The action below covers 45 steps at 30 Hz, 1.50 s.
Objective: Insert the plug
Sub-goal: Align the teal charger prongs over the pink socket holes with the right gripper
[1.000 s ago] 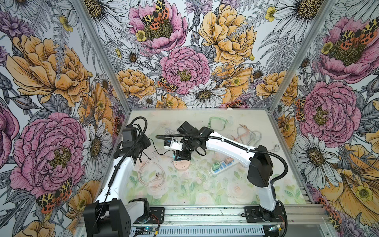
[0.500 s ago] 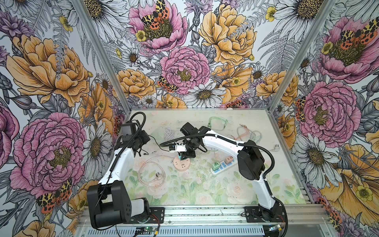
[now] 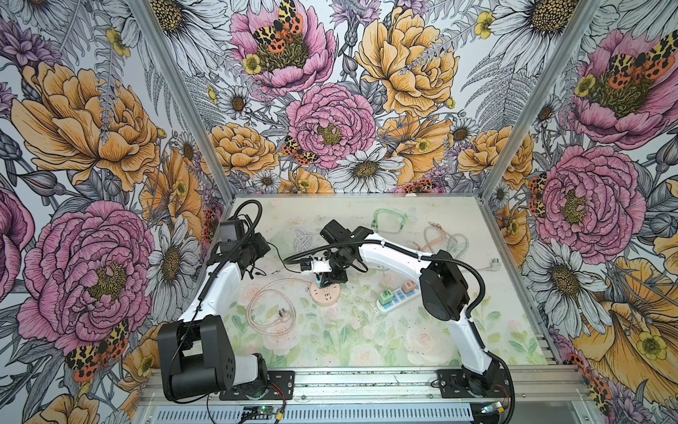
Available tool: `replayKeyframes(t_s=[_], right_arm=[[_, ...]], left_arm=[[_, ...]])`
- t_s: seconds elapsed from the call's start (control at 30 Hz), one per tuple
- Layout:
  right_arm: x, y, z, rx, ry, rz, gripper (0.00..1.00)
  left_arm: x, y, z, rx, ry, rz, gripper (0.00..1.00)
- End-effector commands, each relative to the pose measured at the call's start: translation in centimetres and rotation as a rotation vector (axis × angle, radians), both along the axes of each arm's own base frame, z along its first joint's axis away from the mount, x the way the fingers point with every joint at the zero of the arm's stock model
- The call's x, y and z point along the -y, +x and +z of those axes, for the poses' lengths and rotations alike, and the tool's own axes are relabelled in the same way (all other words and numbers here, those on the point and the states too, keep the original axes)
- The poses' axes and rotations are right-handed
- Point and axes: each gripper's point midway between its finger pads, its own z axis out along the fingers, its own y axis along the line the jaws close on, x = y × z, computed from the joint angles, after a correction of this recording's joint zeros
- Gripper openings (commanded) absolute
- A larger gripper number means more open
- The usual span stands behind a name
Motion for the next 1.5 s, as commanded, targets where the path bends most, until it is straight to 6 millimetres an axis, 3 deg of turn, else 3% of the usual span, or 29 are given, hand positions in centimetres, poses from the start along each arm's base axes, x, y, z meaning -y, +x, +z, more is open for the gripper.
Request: replayKeyframes(t_s=[0.0, 0.2, 0.43, 0.8, 1.47], right_arm=[[-1.2, 0.3, 0.3, 0.002, 0.032, 0.009, 0.0], [-1.2, 1.6, -0.6, 0.036, 0.009, -0.002, 0.0], [-0.8, 2.0, -0.9, 0.006, 0.027, -0.002, 0.0], [0.2, 2.3, -2.5, 0.019, -0.026, -0.01, 0.0], [1.0, -3.5, -4.3, -0.095, -0.106, -0.031, 0.0]], left_arm=[[0.1, 0.1, 0.5, 0.032, -0.032, 0.005, 0.1], [0.7, -0.1, 0.3, 0.032, -0.034, -0.008, 0.1], [0.7, -0.4, -0.4, 0.015, -0.035, -0.009, 0.1], [0.9, -0.4, 0.2, 0.03, -0.04, -0.009, 0.1], [1.5, -2.4, 2.1, 0.088, -0.039, -0.022, 0.1]])
